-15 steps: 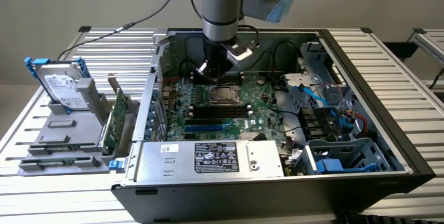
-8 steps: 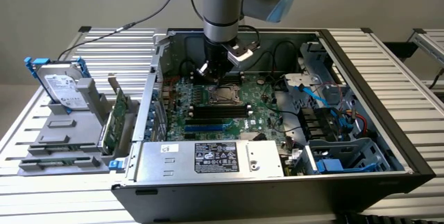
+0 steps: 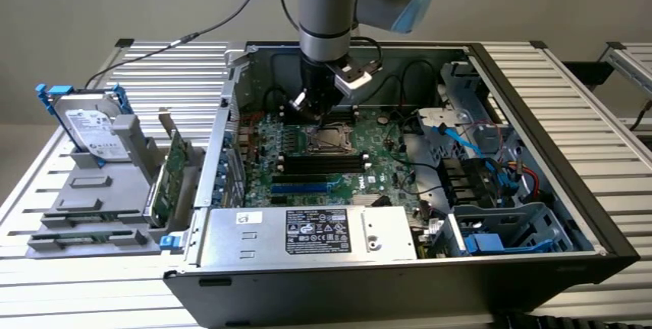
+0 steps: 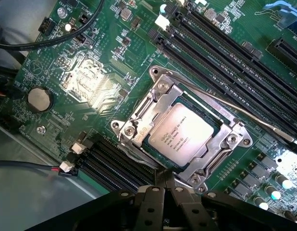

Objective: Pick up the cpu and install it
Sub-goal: 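Install the first cpu locking lever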

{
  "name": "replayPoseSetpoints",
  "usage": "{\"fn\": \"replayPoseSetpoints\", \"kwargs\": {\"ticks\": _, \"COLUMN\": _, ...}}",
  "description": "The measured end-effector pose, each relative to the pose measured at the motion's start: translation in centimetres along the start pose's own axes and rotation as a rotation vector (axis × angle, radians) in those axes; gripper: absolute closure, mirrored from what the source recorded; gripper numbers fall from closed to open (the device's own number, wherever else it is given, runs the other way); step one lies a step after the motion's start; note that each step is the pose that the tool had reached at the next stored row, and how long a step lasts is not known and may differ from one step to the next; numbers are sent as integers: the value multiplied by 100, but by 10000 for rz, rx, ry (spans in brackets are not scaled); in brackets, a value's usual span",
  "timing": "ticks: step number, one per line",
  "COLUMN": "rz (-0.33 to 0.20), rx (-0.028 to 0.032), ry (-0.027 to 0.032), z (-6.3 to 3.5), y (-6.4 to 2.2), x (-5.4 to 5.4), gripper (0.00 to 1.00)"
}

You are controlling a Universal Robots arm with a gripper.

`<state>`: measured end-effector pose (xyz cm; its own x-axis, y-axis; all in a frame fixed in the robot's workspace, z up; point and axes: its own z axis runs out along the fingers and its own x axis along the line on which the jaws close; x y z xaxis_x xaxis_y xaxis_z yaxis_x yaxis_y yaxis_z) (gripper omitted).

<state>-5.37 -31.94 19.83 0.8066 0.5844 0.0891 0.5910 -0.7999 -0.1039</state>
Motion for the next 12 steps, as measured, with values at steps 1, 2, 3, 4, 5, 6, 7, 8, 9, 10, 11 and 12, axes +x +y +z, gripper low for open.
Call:
{"fn": "replayPoseSetpoints", "kwargs": {"ticks": 1, "rz": 2, "rx": 0, "ry": 1, "z": 1, "y": -3, "x": 4, "gripper": 89}}
{"fn": "replayPoseSetpoints", "kwargs": {"ticks": 2, "rz": 3, "rx": 0, "ry": 2, "z": 2, "y": -5, "x": 8, "gripper": 89}}
{"fn": "replayPoseSetpoints", "kwargs": {"ticks": 3, "rz": 5, "rx": 0, "ry": 2, "z": 3, "y": -7, "x": 12, "gripper": 89}}
{"fn": "replayPoseSetpoints", "kwargs": {"ticks": 4, "rz": 7, "rx": -1, "ry": 0, "z": 4, "y": -8, "x": 16, "gripper": 89}}
{"fn": "replayPoseSetpoints", "kwargs": {"ticks": 5, "rz": 9, "rx": 0, "ry": 0, "z": 4, "y": -7, "x": 20, "gripper": 89}}
{"fn": "replayPoseSetpoints", "kwargs": {"ticks": 6, "rz": 12, "rx": 0, "ry": 1, "z": 5, "y": -7, "x": 25, "gripper": 89}}
{"fn": "replayPoseSetpoints", "kwargs": {"ticks": 7, "rz": 15, "rx": -1, "ry": 2, "z": 6, "y": -6, "x": 29, "gripper": 89}}
{"fn": "replayPoseSetpoints", "kwargs": {"ticks": 8, "rz": 19, "rx": -2, "ry": 3, "z": 6, "y": -8, "x": 33, "gripper": 89}}
{"fn": "replayPoseSetpoints", "kwargs": {"ticks": 9, "rz": 23, "rx": -3, "ry": 3, "z": 7, "y": -10, "x": 37, "gripper": 89}}
{"fn": "replayPoseSetpoints", "kwargs": {"ticks": 10, "rz": 29, "rx": -4, "ry": 3, "z": 7, "y": -13, "x": 40, "gripper": 89}}
{"fn": "replayPoseSetpoints", "kwargs": {"ticks": 11, "rz": 37, "rx": -4, "ry": 5, "z": 8, "y": -16, "x": 42, "gripper": 89}}
{"fn": "replayPoseSetpoints", "kwargs": {"ticks": 12, "rz": 46, "rx": -4, "ry": 6, "z": 8, "y": -18, "x": 44, "gripper": 89}}
